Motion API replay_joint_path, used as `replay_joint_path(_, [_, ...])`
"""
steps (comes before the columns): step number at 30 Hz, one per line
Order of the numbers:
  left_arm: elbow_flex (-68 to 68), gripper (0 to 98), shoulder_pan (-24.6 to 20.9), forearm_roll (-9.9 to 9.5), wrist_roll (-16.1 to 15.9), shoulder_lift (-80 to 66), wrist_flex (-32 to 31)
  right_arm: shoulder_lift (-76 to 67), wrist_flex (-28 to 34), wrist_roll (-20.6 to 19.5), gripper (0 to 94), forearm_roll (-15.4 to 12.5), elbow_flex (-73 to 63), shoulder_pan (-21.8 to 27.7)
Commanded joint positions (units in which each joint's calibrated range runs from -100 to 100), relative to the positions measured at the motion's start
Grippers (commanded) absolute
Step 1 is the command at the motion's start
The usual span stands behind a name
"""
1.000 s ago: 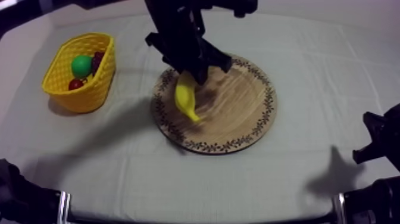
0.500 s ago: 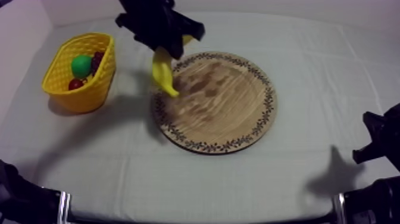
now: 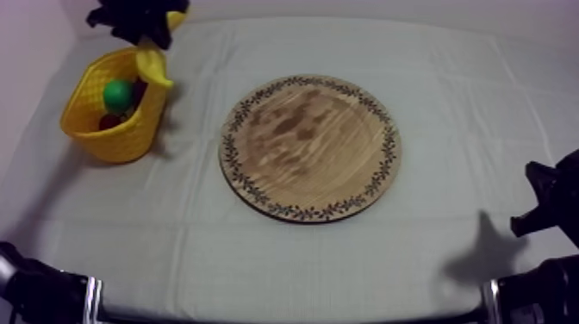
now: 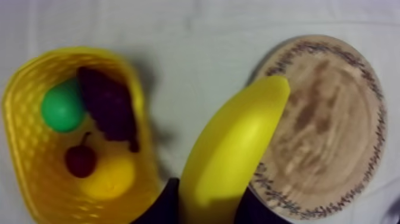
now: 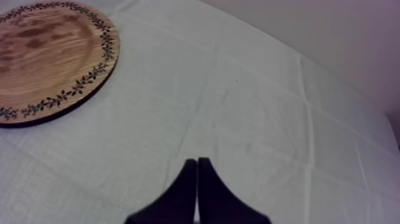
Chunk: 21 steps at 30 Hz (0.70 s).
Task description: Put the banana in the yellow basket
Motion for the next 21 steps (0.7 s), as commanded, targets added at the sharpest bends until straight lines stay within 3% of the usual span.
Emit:
replay_joint_path(1, [0.63, 6.1, -4.66, -0.16, -0.92, -0.24, 0.0, 0.0, 0.0, 0.02, 0.3, 0.0, 0.01, 0.0])
replay_joint_path(9, [1.58, 6.8, -10.28, -1.59, -3.06, -1.66, 0.16, 0.0, 0.0, 0.02, 0.3, 0.0, 0.01, 0.0])
replay_joint_path(21, [3.88, 7.4, -11.61, -1.84, -3.56, -0.41, -0.67, 0.0, 0.0, 0.02, 0.3, 0.0, 0.01, 0.0])
